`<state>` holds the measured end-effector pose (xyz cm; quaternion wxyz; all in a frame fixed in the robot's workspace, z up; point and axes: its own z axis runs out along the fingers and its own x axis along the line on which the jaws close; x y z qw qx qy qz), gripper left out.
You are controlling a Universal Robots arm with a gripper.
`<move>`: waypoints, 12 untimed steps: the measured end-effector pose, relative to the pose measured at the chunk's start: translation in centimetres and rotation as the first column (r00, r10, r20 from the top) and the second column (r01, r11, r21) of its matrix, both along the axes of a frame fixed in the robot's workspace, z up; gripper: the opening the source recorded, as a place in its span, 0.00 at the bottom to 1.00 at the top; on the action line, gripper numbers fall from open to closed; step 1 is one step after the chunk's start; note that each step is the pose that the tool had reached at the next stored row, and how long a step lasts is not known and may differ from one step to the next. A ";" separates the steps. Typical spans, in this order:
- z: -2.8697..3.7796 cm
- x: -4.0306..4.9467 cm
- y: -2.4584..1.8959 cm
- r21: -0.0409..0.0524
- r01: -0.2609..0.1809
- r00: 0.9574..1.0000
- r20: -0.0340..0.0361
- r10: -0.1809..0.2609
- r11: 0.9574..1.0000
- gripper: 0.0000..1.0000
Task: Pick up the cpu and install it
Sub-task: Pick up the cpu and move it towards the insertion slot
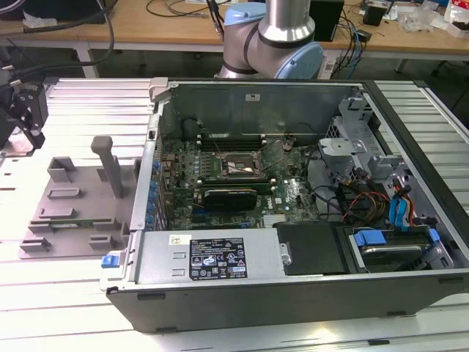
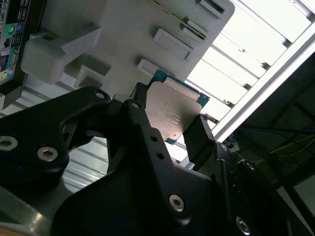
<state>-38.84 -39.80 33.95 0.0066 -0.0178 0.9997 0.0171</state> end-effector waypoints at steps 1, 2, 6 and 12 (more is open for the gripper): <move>0.17 0.00 0.00 0.000 0.000 1.000 0.000 0.000 1.000 0.54; 0.33 0.00 0.00 0.000 0.000 1.000 0.000 0.000 1.000 0.54; 0.77 0.00 0.00 0.000 0.000 1.000 0.000 0.000 1.000 0.54; 1.68 0.00 0.00 0.000 0.000 1.000 0.000 0.000 1.000 0.54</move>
